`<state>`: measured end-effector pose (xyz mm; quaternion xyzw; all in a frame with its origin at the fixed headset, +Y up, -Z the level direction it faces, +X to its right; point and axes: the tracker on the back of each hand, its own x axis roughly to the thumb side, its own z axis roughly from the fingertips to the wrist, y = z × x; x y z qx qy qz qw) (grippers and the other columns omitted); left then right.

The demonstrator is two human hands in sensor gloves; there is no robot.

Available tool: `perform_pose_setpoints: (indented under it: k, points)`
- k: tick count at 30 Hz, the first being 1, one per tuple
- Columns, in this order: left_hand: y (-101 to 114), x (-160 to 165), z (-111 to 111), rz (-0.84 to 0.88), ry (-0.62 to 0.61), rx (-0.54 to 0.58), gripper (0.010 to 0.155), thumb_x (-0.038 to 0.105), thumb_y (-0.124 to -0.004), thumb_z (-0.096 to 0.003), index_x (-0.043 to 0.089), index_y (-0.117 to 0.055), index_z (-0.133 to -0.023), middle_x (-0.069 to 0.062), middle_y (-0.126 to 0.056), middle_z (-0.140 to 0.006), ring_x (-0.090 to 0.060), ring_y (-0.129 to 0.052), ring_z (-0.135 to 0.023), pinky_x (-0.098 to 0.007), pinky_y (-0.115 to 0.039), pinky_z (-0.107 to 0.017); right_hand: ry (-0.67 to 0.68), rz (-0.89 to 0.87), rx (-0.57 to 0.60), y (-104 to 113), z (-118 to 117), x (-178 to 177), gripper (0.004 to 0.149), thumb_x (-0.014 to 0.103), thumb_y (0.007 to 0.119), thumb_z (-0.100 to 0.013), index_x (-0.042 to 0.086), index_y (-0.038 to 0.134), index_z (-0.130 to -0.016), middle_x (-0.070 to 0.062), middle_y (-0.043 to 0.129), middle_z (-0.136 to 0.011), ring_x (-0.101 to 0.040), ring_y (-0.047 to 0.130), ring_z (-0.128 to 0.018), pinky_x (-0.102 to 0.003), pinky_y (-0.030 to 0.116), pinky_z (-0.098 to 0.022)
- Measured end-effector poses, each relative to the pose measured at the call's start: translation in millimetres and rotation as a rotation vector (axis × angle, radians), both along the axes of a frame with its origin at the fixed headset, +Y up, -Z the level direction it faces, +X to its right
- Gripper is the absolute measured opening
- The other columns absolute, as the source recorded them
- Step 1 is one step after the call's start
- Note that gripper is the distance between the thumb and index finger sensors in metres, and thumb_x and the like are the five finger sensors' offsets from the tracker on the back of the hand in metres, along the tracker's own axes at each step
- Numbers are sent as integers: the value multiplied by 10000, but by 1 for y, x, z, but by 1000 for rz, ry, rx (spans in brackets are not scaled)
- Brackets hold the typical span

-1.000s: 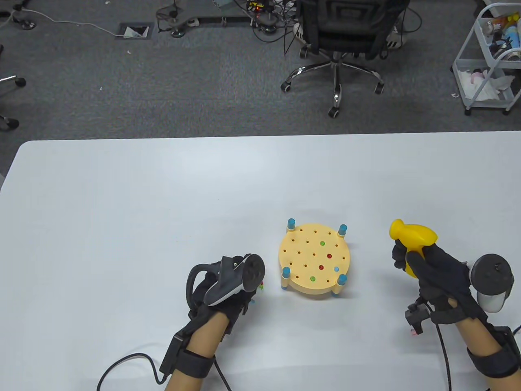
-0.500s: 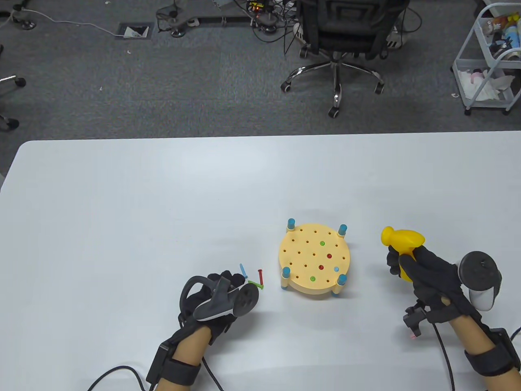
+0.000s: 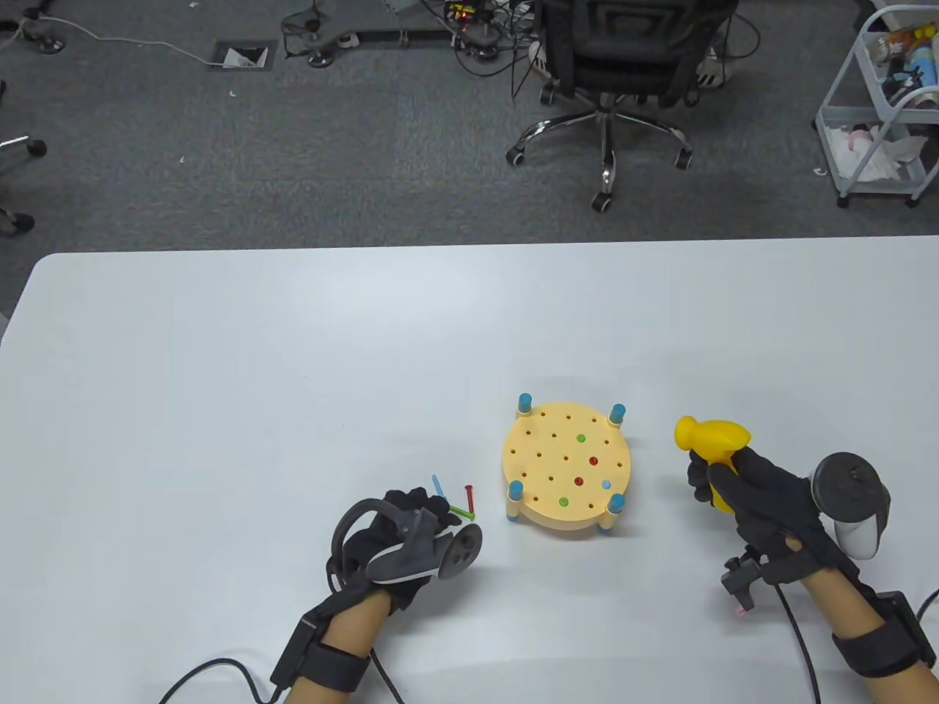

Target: Hammer toy nails into tap bench

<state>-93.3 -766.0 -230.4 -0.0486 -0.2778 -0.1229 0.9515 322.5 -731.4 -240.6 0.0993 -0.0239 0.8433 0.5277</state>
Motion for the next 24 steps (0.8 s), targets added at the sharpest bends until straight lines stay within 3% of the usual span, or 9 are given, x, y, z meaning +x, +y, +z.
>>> perform_pose_setpoints:
  k: [8,12,14,21,24]
  points:
    - [-5,8,2,-99,-40,7,461,367,-761,-406,181,-747,-827,-146,-842,-699,-282,-835,-583,-540,-681,-568,6,-7,-4,-1,1,-2,650,520,626,-452,77,719,-920,-135,901,-737,-250,974,-509,-405,824,-418]
    - [9,-1,3,21,43,162,448,405,-642,-354,257,-694,-774,-85,-855,-731,-236,-877,-608,-528,-728,-556,9,-13,-8,-1,0,-1,651,520,625,-453,77,716,-922,-134,900,-739,-251,973,-510,-405,824,-419]
    - [19,-6,2,64,77,162,432,392,-604,-368,257,-650,-775,-69,-853,-806,-211,-927,-672,-535,-769,-557,8,-14,-13,-1,0,-1,652,520,625,-453,76,716,-922,-135,899,-739,-251,973,-511,-404,823,-420]
    - [57,-13,8,282,92,175,418,370,-674,-384,256,-695,-785,-51,-959,-657,-155,-1052,-452,-472,-880,-436,16,-17,-19,-1,0,-4,652,520,624,-453,77,715,-922,-135,899,-739,-252,973,-510,-405,823,-420]
    - [73,-5,15,349,51,300,418,375,-715,-394,283,-732,-801,-59,-975,-625,-139,-1026,-389,-465,-877,-422,24,-16,-17,0,1,-6,653,520,623,-453,76,715,-922,-135,898,-740,-252,972,-512,-405,824,-420]
